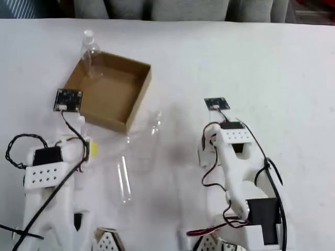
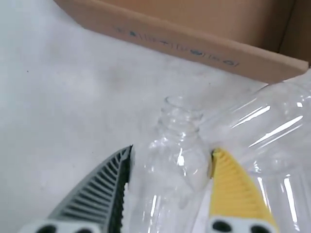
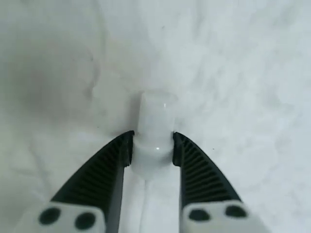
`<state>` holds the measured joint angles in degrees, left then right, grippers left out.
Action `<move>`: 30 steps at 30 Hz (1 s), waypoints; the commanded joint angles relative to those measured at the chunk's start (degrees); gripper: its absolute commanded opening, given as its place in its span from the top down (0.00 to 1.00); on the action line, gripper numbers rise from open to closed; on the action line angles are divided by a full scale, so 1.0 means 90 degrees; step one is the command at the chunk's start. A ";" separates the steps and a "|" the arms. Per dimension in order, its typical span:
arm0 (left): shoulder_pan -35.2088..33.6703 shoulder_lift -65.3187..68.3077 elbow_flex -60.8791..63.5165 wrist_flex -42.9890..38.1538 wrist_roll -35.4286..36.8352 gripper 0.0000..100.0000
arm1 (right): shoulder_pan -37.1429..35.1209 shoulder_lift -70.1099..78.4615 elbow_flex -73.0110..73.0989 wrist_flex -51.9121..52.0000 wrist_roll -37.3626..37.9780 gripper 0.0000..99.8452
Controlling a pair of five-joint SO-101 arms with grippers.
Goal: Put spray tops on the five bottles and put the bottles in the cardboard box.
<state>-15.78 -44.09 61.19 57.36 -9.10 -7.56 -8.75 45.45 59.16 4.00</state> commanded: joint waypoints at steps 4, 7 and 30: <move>0.0073 -0.0327 -0.0244 0.0029 -0.0029 0.90 | 0.0523 -0.0220 -0.1231 0.1138 -0.0049 0.98; 0.0054 -0.0982 -0.0791 0.0723 0.0147 0.90 | 0.0816 -0.0698 -0.1797 0.1998 -0.0039 0.98; 0.3824 -0.3023 -0.1270 -0.1416 0.1817 0.90 | 0.1871 -0.6764 -0.2823 0.0542 -0.0410 0.98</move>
<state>15.60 -70.55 46.68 51.56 -3.56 8.79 -68.44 20.40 71.38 3.56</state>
